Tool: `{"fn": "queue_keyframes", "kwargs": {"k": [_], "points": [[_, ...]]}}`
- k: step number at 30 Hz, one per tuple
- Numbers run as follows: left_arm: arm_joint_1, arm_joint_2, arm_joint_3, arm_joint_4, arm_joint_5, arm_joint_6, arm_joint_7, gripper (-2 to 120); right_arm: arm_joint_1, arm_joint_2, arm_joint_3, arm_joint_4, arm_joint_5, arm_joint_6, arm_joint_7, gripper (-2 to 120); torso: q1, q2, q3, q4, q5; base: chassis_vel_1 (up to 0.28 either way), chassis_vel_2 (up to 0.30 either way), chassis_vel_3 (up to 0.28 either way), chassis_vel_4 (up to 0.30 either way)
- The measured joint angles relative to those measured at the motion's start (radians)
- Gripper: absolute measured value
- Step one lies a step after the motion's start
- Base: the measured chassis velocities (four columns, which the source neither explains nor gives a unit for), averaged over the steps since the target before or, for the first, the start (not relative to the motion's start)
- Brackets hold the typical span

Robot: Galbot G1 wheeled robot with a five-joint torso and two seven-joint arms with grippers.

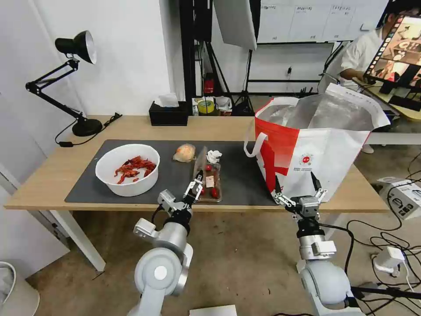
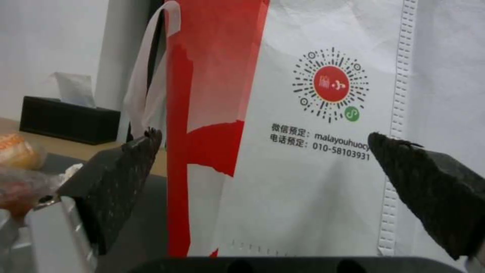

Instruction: Pick up the trash from the table and place it into the takeout bag.

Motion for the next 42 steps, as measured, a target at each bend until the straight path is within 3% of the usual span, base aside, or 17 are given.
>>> {"fn": "queue_keyframes", "kwargs": {"k": [7, 11, 21, 31, 37, 42], "points": [[-0.004, 0.019, -0.007, 0.019, 0.062, 0.0, 0.029, 100, -0.001, 0.0, 0.0, 0.002, 0.0, 0.0, 0.0, 100, 0.0, 0.0, 0.0, 0.0, 0.0, 0.0, 0.0, 0.0, 0.0], [-0.01, 0.053, -0.01, 0.029, 0.122, 0.0, 0.09, 98, -0.001, 0.0, -0.003, 0.002, 0.0, -0.001, 0.0, 100, 0.0, 0.0, 0.0, 0.0, 0.0, 0.0, 0.0, 0.0, 0.0], [-0.023, 0.073, -0.004, 0.065, 0.278, -0.015, 0.223, 61, 0.003, 0.0, -0.01, -0.002, -0.006, -0.002, -0.001, 100, 0.0, 0.0, 0.0, 0.0001, -0.0001, 0.0, 0.0, 0.0, 0.0], [-0.063, 0.135, 0.003, 0.107, 0.392, -0.017, 0.278, 28, 0.008, 0.002, -0.019, -0.015, -0.01, -0.003, -0.002, 100, 0.0, 0.0, 0.0, -0.0001, -0.0001, 0.0, 0.0, 0.0, 0.0], [-0.073, 0.167, -0.001, 0.108, 0.462, -0.016, 0.306, 2, 0.022, 0.007, -0.036, -0.033, -0.021, -0.003, -0.002, 100, 0.0, 0.0, 0.0, 0.0, -0.0001, 0.0, 0.0, 0.0, 0.0], [-0.074, 0.188, -0.004, 0.111, 0.531, -0.014, 0.342, 0, 0.025, 0.008, -0.041, -0.039, -0.025, -0.003, -0.002, 100, 0.0, 0.0, 0.0, 0.0, -0.0001, 0.0, 0.0, 0.0, 0.0]]}}
